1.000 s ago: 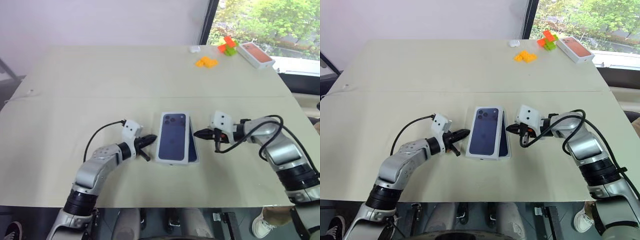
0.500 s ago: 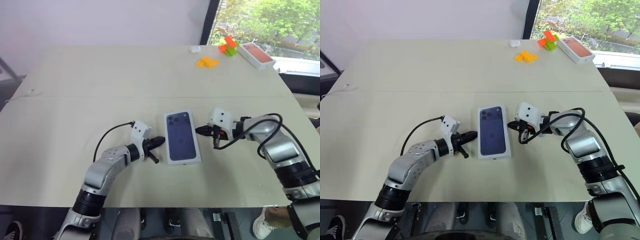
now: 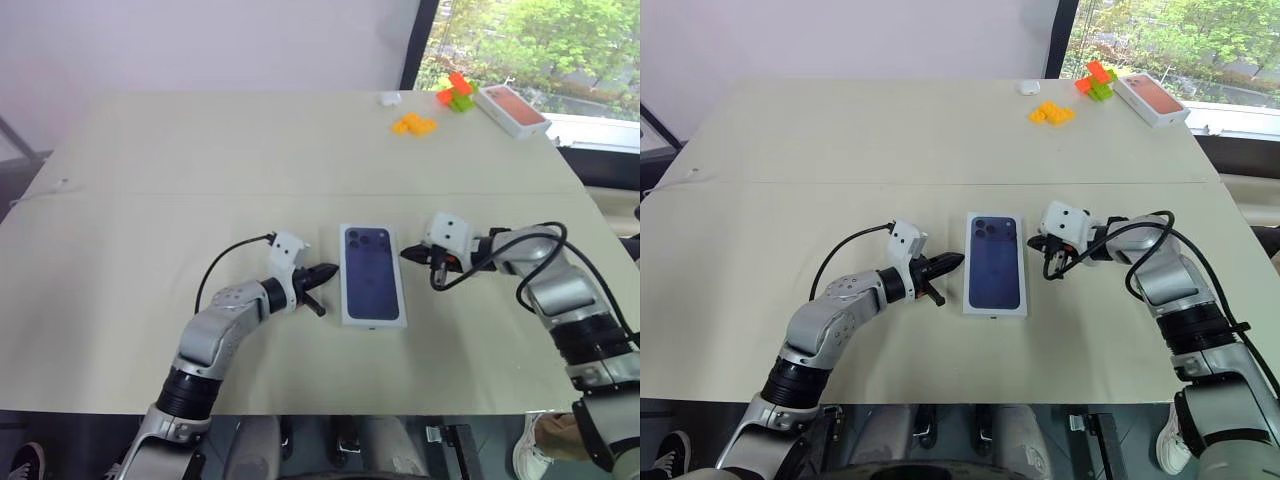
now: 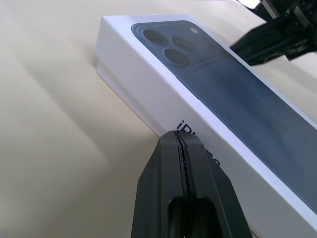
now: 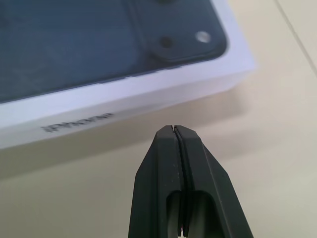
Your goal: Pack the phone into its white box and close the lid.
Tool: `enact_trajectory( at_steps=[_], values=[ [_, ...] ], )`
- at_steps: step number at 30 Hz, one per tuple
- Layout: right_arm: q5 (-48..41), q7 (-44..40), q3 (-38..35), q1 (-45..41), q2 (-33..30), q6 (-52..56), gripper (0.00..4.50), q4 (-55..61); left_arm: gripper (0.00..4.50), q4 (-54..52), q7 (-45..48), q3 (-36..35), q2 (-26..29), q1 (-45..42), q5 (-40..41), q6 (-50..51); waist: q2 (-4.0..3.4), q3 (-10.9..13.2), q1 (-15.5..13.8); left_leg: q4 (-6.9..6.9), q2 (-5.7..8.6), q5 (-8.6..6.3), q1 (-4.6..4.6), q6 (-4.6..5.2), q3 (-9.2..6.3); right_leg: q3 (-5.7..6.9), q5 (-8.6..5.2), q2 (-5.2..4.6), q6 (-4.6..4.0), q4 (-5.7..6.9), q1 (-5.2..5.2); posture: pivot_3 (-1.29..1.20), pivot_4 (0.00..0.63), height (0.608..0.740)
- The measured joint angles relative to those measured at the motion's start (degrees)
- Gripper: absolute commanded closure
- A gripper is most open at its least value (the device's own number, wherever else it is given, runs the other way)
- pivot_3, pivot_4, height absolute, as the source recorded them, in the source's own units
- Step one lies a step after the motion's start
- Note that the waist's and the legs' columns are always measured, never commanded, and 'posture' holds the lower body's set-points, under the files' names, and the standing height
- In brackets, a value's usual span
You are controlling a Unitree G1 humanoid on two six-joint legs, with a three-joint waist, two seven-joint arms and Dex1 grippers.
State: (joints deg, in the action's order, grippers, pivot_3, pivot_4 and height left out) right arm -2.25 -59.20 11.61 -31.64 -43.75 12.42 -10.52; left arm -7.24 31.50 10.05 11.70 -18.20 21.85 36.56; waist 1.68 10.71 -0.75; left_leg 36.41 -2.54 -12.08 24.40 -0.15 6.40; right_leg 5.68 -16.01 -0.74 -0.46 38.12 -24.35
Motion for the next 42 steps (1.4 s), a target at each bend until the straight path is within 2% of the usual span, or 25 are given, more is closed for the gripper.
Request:
enact_trajectory(
  at_steps=[10,17,23,27,33,38,42],
  values=[
    [1.9,1.2,-0.3,-1.2,0.4,-1.5,4.47,-2.8,4.5,0.0,-1.4,-1.8,-0.3,0.1,0.3,0.4,0.0,0.0,0.0,0.02,0.0,0.0,0.0,0.0,0.0,0.0,0.02,0.0,-0.04,0.02,0.01,0.0,0.15,0.737],
    [-1.9,2.3,-6.1,-7.0,2.8,1.4,4.47,-4.0,4.5,-0.2,-3.7,-5.4,-3.8,-8.6,2.6,1.8,0.01,0.0,0.0,0.05,0.0,0.01,-0.01,-0.02,0.0,0.0,0.09,0.01,-0.14,0.04,0.05,0.0,0.15,0.737],
    [-4.1,2.6,-5.3,-2.1,5.5,5.8,4.47,2.5,4.5,4.0,-4.4,-3.2,-7.2,-11.4,1.0,0.1,-0.02,0.0,-0.1,0.09,0.0,0.01,-0.01,-0.01,0.0,0.01,0.11,0.0,-0.15,0.05,0.08,0.0,0.15,0.737],
    [-3.1,5.4,-4.4,3.1,7.0,5.8,4.47,4.3,4.5,7.9,-5.4,1.0,-6.8,-9.5,-4.5,-3.4,-0.06,0.0,0.2,0.1,0.0,0.01,-0.04,0.0,0.01,0.0,0.1,0.0,-0.15,0.07,0.08,0.0,0.15,0.737],
    [-0.2,7.6,-3.4,4.6,6.7,4.2,4.47,6.6,4.5,8.4,-5.0,2.7,-5.9,-7.1,-7.4,-6.7,-0.14,-0.2,0.0,0.09,-0.02,-0.01,-0.34,0.0,-0.01,0.0,-0.02,0.02,0.06,0.06,0.38,0.0,0.15,0.737],
    [-3.3,3.9,-3.9,4.0,5.6,7.9,4.47,7.5,4.5,5.0,-4.4,1.8,-4.3,-6.9,-6.3,-2.2,-0.14,-0.2,0.0,0.05,-0.02,-0.01,-0.35,0.01,-0.01,0.0,-0.02,0.02,0.04,0.06,0.38,0.0,0.15,0.737],
    [-10.5,-4.2,-5.0,5.9,0.2,14.8,4.47,14.7,4.5,-1.7,-2.9,-0.4,-2.0,-5.6,-2.4,3.3,-0.18,-0.1,0.0,0.03,-0.02,-0.01,-0.23,0.01,-0.02,0.0,0.03,0.01,-0.03,0.06,0.28,0.0,0.15,0.737]
  ],
)
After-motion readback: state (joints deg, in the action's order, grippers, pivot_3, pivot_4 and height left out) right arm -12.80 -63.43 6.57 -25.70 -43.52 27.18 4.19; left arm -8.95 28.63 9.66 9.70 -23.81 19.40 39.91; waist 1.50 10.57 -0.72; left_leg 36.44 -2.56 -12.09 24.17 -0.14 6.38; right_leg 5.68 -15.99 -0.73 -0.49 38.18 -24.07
